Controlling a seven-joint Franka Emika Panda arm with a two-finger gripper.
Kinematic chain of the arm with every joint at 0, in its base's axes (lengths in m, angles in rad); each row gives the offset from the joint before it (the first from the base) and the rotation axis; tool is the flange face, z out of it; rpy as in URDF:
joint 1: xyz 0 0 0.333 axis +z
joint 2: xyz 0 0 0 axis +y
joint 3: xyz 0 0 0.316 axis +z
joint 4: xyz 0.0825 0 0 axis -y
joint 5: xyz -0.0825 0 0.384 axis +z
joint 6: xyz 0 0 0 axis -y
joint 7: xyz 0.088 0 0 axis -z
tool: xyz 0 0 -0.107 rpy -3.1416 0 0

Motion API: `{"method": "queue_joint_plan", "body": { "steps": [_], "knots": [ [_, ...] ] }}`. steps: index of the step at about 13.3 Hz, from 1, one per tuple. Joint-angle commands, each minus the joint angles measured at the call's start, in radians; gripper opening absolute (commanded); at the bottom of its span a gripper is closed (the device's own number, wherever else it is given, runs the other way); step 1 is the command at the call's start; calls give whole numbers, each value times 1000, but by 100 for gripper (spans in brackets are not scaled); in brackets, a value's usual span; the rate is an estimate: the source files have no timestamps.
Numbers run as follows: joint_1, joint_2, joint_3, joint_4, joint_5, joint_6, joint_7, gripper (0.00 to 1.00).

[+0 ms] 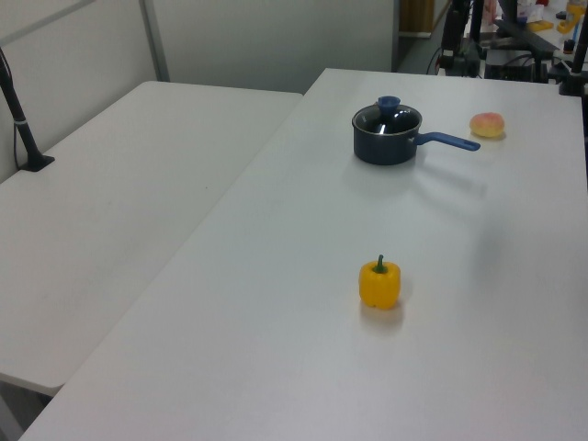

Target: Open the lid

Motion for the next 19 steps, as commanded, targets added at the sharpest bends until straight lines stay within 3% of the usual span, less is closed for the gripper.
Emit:
{"method": "queue_joint_plan", "body": {
  "steps": [1, 10, 19],
  "knots": [
    [14, -23, -10, -33, 17, 18, 6, 100],
    [6, -23, -11, -32, 15, -10, -12, 100],
    [-13, 36, -11, -18, 23, -65, 12, 100]
  ]
}}
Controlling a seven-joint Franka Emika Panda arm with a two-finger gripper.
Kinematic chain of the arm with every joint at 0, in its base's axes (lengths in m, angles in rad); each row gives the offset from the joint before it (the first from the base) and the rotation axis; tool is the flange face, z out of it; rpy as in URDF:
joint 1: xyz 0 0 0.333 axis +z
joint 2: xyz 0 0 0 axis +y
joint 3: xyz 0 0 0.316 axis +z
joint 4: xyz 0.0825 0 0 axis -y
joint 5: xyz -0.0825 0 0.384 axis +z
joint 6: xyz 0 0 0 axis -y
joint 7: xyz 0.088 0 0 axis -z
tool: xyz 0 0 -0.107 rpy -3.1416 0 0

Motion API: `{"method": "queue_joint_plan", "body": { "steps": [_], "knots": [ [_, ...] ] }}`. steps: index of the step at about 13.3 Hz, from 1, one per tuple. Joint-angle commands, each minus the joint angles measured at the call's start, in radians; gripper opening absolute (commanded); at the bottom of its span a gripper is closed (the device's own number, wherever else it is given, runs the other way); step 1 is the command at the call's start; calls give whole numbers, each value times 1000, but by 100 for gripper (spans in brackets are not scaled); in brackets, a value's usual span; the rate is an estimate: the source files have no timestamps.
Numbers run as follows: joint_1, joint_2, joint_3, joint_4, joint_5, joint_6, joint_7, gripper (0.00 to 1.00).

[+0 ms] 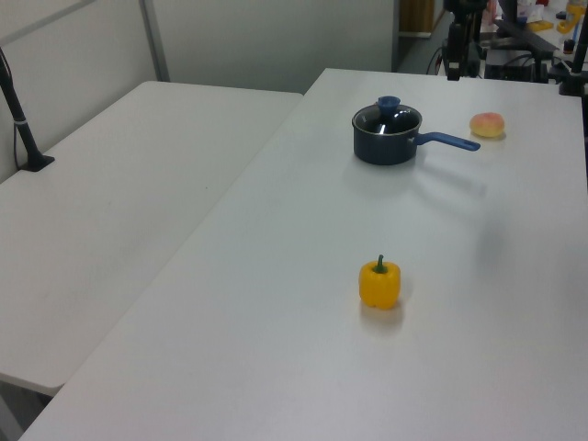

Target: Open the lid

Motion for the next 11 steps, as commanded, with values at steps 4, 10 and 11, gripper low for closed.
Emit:
{"method": "queue_joint_plan", "body": {
  "steps": [4, 10, 11],
  "knots": [
    [-22, 79, -16, 55, 7, 3, 73, 100],
    [-54, 84, -82, 55, -5, 227, 93, 100],
    [-59, 87, -91, 53, -5, 258, 87, 100]
  ]
}}
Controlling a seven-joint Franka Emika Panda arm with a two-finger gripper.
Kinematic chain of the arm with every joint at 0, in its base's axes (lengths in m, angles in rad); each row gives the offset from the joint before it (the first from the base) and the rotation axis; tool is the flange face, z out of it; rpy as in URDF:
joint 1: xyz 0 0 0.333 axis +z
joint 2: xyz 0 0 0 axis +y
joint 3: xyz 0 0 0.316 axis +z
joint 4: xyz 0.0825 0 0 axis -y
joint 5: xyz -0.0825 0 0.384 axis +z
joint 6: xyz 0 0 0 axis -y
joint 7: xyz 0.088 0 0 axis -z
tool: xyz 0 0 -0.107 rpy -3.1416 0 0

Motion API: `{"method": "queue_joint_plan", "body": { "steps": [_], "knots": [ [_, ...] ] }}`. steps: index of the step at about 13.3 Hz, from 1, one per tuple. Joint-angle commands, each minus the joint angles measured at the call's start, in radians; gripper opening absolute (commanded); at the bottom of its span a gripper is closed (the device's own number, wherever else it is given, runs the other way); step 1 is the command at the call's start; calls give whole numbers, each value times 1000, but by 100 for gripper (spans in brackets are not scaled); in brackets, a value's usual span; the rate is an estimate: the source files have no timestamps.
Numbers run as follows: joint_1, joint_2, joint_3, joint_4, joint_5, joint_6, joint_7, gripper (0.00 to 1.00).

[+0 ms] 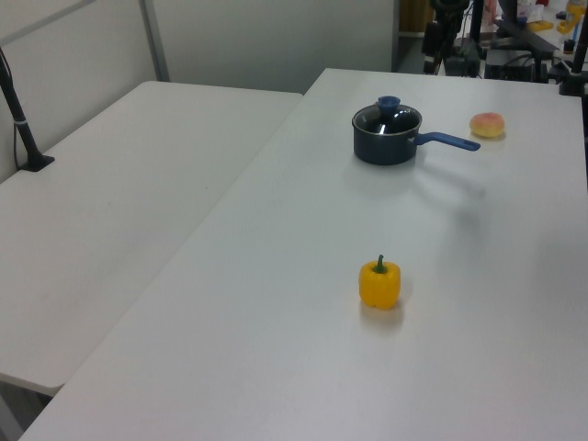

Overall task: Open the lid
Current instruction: 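Move the gripper down over the saucepan toward the blue lid knob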

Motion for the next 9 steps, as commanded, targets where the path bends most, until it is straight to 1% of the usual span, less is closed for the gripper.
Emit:
{"method": "queue_joint_plan", "body": {
  "steps": [1, 3, 5, 9],
  "knots": [
    [-10, 17, -43, 6, -3, 121, 11, 100],
    [-49, 43, -43, 1, -3, 239, 11, 100],
    [-83, 84, -43, 3, -3, 303, 4, 100],
    [-102, 162, -43, 3, -5, 389, -16, 100]
  ]
}}
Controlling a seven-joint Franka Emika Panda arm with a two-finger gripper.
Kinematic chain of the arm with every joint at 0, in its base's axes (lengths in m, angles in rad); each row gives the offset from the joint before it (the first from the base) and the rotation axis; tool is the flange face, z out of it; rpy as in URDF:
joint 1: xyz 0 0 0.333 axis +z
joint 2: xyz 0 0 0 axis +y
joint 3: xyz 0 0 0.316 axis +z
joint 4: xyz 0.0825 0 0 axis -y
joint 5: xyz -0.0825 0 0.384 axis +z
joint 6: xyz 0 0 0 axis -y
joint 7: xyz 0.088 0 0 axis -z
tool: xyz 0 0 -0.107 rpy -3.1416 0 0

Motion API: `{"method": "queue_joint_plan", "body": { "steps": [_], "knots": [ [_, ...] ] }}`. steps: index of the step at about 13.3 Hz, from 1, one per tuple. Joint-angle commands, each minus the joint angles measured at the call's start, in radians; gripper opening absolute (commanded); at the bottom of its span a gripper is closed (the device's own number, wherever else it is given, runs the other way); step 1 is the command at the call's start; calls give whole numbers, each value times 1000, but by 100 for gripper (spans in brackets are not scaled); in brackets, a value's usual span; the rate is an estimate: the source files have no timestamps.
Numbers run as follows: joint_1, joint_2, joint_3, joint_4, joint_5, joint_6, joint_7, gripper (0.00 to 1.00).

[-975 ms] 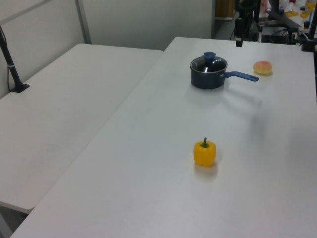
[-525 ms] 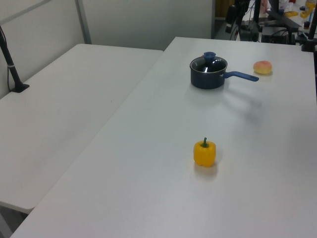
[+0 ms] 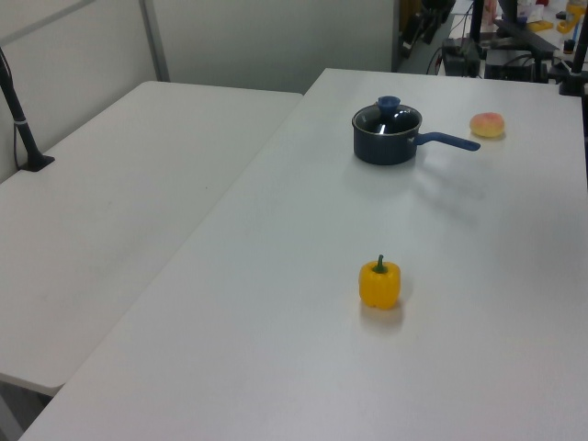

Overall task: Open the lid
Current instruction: 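Move the gripper down over the saucepan toward the blue lid knob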

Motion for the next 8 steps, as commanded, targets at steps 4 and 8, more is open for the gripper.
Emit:
{"method": "queue_joint_plan", "body": {
  "steps": [4, 8],
  "knots": [
    [-10, 156, -2, 8, -6, 168, -9, 100],
    [-21, 221, -2, 9, -35, 240, -9, 100]
  ]
}}
